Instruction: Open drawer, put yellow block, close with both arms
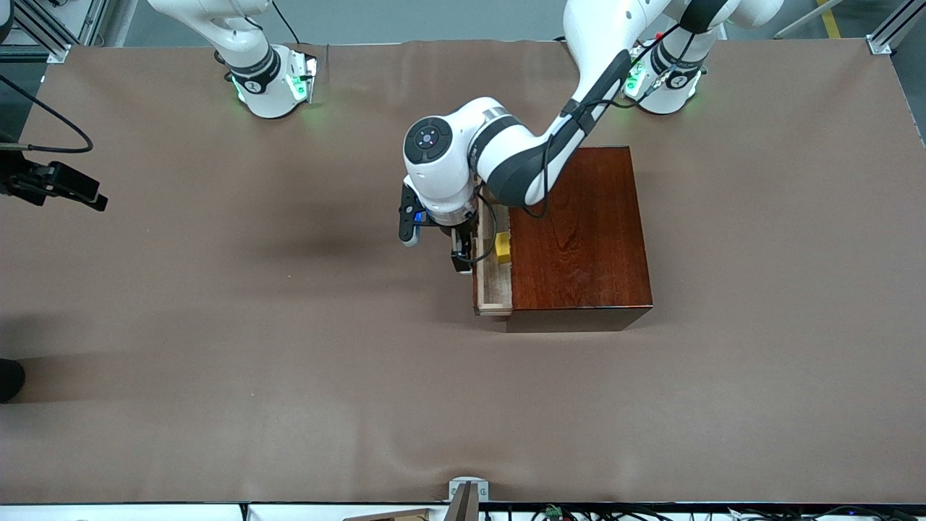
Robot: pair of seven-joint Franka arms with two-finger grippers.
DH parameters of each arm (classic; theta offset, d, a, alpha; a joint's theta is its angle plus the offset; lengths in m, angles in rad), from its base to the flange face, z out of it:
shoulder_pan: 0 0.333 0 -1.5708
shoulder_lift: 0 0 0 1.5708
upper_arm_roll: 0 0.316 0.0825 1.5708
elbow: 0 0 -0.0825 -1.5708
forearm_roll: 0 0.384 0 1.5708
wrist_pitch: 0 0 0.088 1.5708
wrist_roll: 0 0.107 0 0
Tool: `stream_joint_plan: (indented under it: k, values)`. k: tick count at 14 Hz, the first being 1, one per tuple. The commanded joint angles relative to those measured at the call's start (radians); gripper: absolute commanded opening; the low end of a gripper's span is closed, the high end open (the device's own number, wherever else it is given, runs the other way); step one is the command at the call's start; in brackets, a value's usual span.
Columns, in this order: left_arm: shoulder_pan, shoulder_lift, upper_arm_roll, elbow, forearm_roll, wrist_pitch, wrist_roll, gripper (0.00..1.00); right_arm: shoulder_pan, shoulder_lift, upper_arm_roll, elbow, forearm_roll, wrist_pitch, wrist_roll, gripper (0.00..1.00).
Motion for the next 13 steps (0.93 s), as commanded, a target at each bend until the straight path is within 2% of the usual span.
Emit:
stream_joint_plan:
  k: [1, 7, 13]
  values:
    - [-0.004, -0.016, 0.008, -0.017, 0.080, -0.093, 0.025, 1.00, 0.012, -0.001, 0.000, 0.016, -0.014, -0.016, 0.008, 1.00]
    - [0.002, -0.014, 0.008, -0.025, 0.120, -0.221, 0.038, 1.00, -0.001, 0.002, -0.003, 0.016, -0.003, -0.037, 0.010, 1.00]
    - [-0.007, -0.003, 0.008, -0.019, 0.115, -0.213, 0.026, 1.00, 0.001, -0.001, -0.004, 0.022, -0.002, -0.045, 0.016, 1.00]
